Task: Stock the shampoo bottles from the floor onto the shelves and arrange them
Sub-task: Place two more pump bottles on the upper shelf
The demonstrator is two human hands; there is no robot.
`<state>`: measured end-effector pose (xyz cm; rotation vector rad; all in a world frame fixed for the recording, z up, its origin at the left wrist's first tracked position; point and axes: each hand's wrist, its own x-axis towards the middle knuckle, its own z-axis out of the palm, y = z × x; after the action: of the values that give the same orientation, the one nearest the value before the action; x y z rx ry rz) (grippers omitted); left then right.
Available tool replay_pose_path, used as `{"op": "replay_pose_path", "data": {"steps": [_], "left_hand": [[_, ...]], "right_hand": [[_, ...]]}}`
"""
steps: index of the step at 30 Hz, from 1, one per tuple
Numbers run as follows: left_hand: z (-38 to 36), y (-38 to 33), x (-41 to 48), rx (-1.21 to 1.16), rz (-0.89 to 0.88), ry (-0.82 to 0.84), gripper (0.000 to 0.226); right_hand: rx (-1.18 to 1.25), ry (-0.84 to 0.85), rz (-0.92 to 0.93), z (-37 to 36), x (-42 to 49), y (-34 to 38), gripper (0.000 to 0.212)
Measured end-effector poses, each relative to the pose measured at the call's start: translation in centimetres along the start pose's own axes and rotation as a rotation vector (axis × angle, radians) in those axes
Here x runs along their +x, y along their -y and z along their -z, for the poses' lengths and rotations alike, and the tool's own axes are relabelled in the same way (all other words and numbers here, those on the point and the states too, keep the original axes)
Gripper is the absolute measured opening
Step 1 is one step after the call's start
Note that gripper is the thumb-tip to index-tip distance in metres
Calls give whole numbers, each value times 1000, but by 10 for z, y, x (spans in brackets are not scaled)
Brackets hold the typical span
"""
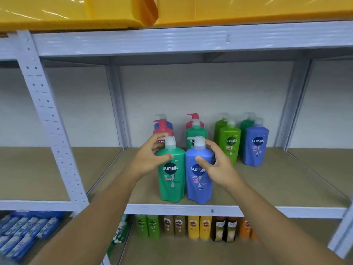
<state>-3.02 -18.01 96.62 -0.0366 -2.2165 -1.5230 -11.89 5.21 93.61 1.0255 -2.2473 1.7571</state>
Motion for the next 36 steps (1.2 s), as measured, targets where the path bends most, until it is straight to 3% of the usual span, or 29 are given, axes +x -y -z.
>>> {"op": "replay_pose_path", "data": {"steps": [5,7,9,13,21,30,36], "left_hand": [[-23,39,-27,-89,95,17,73],[-31,59,-42,-86,175,38,78],[-37,76,-50,-64,237,52,69],[-37,91,-42,23,277,13,61],[-26,134,-5,107,318,-80,77],[-35,147,-2,244,320,-247,51],[-35,154,-2,299,327,-249,50]], "right_hand": [[103,115,-90,-9,-22,-32,92],[74,170,-151,-11,-34,-54,86],[2,208,-229,-12,-40,-69,78],[-51,161,-285,-17,-28,-84,65],[-53,37,-328,-29,5,-113,62],[-90,-29,-307,-32,4,-125,64],[-116,-20,-305,-31,2,-124,73]]}}
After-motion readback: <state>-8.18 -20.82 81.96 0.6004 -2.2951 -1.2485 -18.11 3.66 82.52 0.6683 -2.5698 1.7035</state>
